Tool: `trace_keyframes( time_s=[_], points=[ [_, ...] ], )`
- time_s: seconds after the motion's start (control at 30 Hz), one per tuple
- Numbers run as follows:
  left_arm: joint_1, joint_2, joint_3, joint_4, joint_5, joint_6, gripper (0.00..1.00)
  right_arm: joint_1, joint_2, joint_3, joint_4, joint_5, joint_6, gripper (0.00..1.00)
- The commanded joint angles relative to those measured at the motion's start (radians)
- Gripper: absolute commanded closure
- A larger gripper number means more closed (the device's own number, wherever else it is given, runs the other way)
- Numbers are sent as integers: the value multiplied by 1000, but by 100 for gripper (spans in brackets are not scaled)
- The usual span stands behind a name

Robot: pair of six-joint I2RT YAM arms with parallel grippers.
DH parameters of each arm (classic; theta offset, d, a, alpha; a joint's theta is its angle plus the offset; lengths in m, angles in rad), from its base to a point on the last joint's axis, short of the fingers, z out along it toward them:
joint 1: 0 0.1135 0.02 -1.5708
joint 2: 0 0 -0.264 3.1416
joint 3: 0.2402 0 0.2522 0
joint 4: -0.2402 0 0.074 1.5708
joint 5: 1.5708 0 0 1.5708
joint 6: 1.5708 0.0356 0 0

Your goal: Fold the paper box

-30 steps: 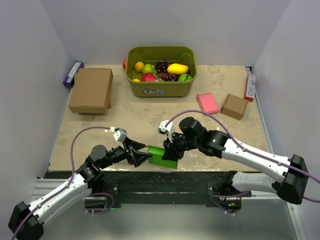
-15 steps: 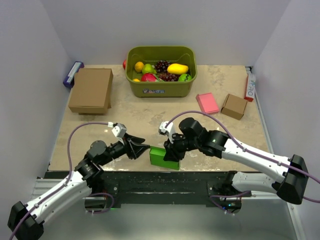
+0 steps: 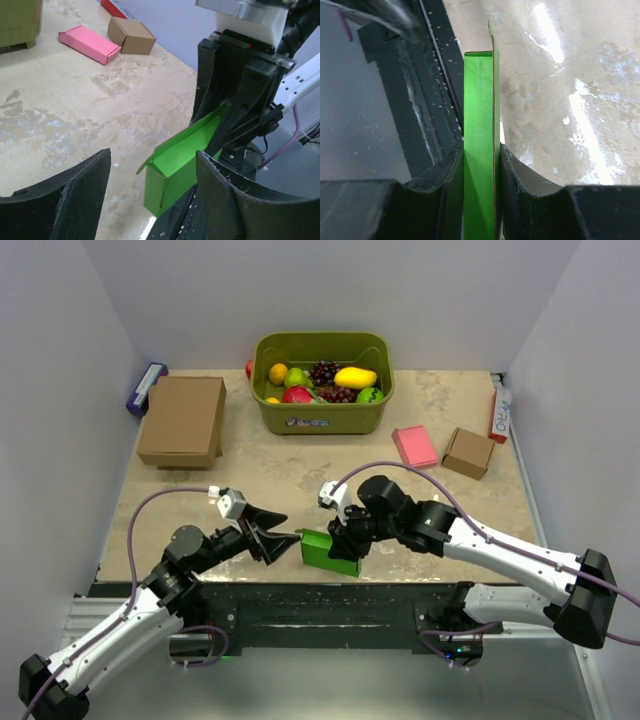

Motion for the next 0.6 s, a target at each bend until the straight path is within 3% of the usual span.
trace_keyframes(
  time_s=[0.0,0.1,0.2,0.3,0.37,0.43,0.57],
  points=[
    [6,16,145,-114,17,-4,25,23,3,32,12,101,-35,79],
    [9,101,306,-336,41,85,25,40,11,47,15,151,-55,78],
    [29,182,429,-450,78,156,25,63,10,61,36,212,-91,78],
    [85,239,499,-438,184,194,24,77,-7,61,90,277,-131,78],
    [142,291,524,-394,326,207,23,77,-15,55,148,302,-165,78],
    [239,332,530,-357,470,213,23,77,-20,47,209,325,-188,77],
    [384,424,538,-294,627,265,23,77,-3,49,245,328,-251,77]
  ],
)
